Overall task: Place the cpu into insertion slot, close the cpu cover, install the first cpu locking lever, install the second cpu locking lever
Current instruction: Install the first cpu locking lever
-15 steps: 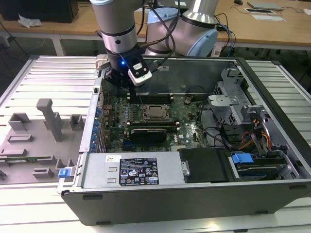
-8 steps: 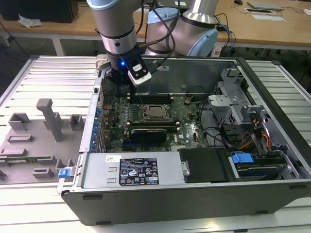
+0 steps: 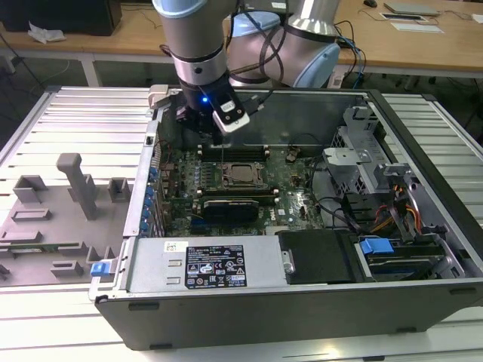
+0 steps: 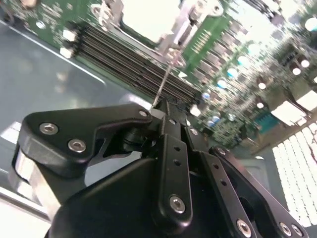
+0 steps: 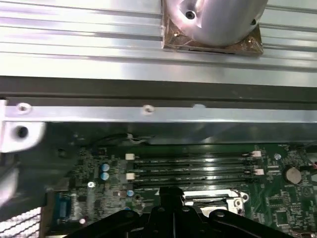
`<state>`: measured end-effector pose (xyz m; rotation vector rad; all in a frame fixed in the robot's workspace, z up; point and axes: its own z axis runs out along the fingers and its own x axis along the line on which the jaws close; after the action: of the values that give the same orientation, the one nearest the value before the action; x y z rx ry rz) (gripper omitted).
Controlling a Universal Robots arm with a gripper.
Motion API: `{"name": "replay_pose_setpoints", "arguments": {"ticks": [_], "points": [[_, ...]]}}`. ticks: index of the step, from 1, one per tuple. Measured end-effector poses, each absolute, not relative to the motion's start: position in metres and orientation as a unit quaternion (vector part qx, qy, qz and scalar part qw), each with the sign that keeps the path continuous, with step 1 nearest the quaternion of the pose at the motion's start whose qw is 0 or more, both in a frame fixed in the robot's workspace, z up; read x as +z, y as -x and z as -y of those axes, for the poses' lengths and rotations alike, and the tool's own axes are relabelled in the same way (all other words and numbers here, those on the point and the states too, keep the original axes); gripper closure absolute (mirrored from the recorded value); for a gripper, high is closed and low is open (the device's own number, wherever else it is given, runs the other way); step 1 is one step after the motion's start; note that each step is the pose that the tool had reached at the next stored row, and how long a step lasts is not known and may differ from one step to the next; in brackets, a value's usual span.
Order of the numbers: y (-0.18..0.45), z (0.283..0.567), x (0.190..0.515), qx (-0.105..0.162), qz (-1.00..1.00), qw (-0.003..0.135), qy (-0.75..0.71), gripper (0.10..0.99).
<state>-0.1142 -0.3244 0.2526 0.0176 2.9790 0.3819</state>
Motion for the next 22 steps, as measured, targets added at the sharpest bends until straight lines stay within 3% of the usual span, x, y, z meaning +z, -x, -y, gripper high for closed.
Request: {"name": "replay_pose_setpoints", "arguments": {"ticks": [7, 12, 22], "points": [[0.092, 0.329, 0.252, 0.127, -0.989, 0.069, -0.006, 0.980], [0.092, 0.329, 0.250, 0.127, -0.988, 0.091, -0.003, 0.980], [0.090, 0.331, 0.241, 0.130, -0.987, 0.093, -0.003, 0.980]]}}
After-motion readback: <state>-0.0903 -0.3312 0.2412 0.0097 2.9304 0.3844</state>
